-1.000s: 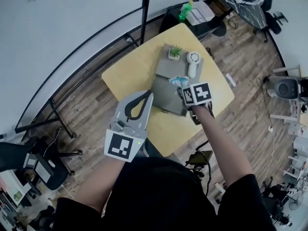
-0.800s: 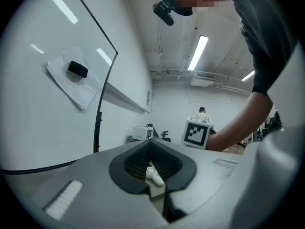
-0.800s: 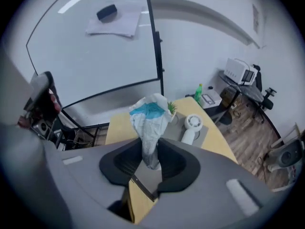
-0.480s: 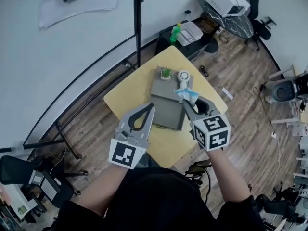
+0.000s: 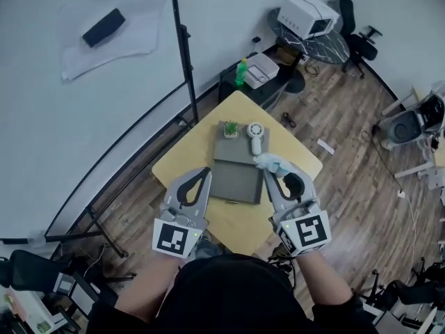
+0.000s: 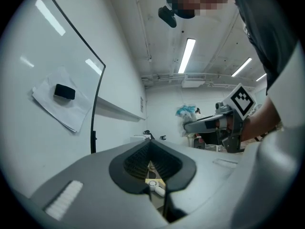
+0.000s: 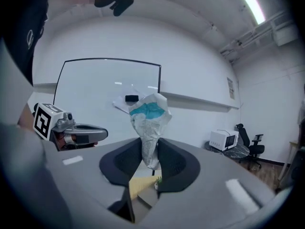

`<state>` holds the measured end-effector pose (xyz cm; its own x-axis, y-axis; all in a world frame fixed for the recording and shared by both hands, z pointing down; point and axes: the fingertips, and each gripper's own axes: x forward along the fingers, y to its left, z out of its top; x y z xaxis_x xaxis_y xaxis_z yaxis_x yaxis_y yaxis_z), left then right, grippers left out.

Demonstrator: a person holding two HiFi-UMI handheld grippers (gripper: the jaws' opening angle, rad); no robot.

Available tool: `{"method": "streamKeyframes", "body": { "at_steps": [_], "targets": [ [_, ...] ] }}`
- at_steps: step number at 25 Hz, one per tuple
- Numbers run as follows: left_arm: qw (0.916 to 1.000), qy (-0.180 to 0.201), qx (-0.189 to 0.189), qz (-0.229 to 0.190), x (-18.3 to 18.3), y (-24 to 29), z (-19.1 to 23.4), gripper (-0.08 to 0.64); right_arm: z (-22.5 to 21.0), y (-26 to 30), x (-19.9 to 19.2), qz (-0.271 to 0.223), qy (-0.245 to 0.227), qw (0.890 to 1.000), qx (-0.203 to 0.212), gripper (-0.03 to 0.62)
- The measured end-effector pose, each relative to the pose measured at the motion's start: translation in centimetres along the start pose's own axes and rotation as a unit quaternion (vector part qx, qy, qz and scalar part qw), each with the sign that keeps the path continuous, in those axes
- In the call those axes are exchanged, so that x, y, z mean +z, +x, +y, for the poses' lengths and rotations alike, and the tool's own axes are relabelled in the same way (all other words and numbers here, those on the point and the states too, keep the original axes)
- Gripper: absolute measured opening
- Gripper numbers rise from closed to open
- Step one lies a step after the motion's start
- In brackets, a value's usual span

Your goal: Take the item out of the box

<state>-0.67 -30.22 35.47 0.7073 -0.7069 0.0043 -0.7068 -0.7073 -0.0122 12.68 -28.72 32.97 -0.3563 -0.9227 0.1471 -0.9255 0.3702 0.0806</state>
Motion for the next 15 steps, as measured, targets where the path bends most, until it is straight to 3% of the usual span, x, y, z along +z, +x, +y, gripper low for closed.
{"method": "streamKeyframes", "body": {
  "at_steps": [6, 11, 15],
  "targets": [
    [0.9999, -0.002, 0.0, -0.01, 0.8, -0.3, 0.7, 0.0, 0.3, -2.0, 1.5, -0.065, -0.021, 0.997, -0.029, 0.103],
    [0.999, 0.017, 0.001, -0.041, 1.7, -0.1, 1.3, 0.0, 0.6, -2.1, 1.3, -0.076, -0.026, 0.996, -0.03, 0.103],
    [0.9997, 0.01, 0.003, -0.022, 1.6, -0.3, 1.2, 0.0, 0.8, -1.8, 0.6, -0.063, -0.027, 0.997, -0.031, 0.101]
  ]
}}
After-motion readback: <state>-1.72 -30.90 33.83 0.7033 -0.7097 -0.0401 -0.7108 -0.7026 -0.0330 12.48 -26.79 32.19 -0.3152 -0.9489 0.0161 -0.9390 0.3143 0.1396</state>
